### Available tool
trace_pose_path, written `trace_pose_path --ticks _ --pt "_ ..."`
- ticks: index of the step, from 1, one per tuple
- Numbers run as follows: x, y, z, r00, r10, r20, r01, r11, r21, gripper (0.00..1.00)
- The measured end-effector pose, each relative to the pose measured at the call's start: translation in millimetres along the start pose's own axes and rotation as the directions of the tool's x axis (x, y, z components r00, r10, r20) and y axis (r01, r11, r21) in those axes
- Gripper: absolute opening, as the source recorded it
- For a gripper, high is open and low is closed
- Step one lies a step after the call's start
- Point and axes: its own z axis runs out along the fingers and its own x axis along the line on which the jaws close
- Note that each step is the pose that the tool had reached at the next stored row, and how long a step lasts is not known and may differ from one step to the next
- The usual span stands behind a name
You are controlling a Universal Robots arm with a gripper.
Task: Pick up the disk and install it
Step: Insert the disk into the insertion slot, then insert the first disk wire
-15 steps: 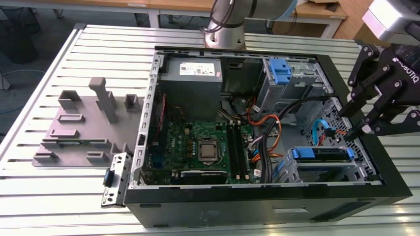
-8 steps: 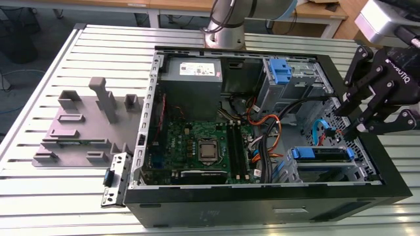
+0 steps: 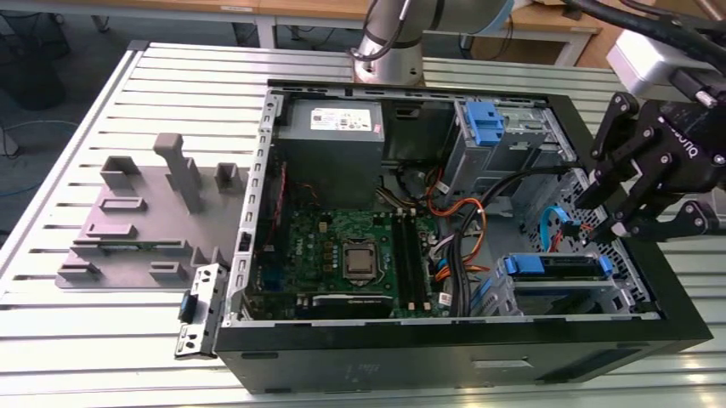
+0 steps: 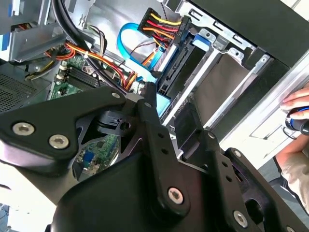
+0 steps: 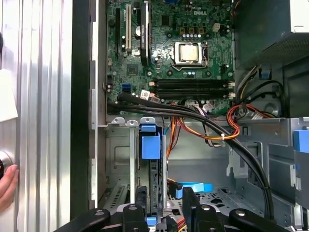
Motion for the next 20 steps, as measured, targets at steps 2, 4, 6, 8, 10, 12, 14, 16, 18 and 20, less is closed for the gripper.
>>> trace_pose_path --ticks 2,4,6,8,10,12,14,16,18,20 --pt "0.1 -0.1 1.3 1.0000 0.000 0.0003 0.000 1.0000 0.0000 0.42" --pt "0.2 -0.3 4.8 1.0000 0.000 0.0002 0.000 1.0000 0.0000 0.42" --pt "0.2 -0.4 6.3 1.0000 0.000 0.0000 0.000 1.0000 0.0000 0.42" --pt "0.2 -0.4 6.2 1.0000 0.000 -0.0002 0.000 1.0000 0.0000 0.42" --pt "0.3 -0.4 6.9 1.0000 0.000 0.0001 0.000 1.0000 0.0000 0.42" --pt "0.3 -0.4 6.9 1.0000 0.000 0.0001 0.000 1.0000 0.0000 0.42" --pt "0.3 -0.5 7.4 1.0000 0.000 0.0003 0.000 1.0000 0.0000 0.42" --pt "0.3 -0.6 7.7 1.0000 0.000 0.0001 0.000 1.0000 -0.0001 0.42" --pt "0.3 -0.6 8.0 1.0000 0.000 0.0001 0.000 1.0000 -0.0001 0.42" --pt "0.3 -0.7 8.0 1.0000 0.000 0.0000 0.000 1.0000 -0.0001 0.42"
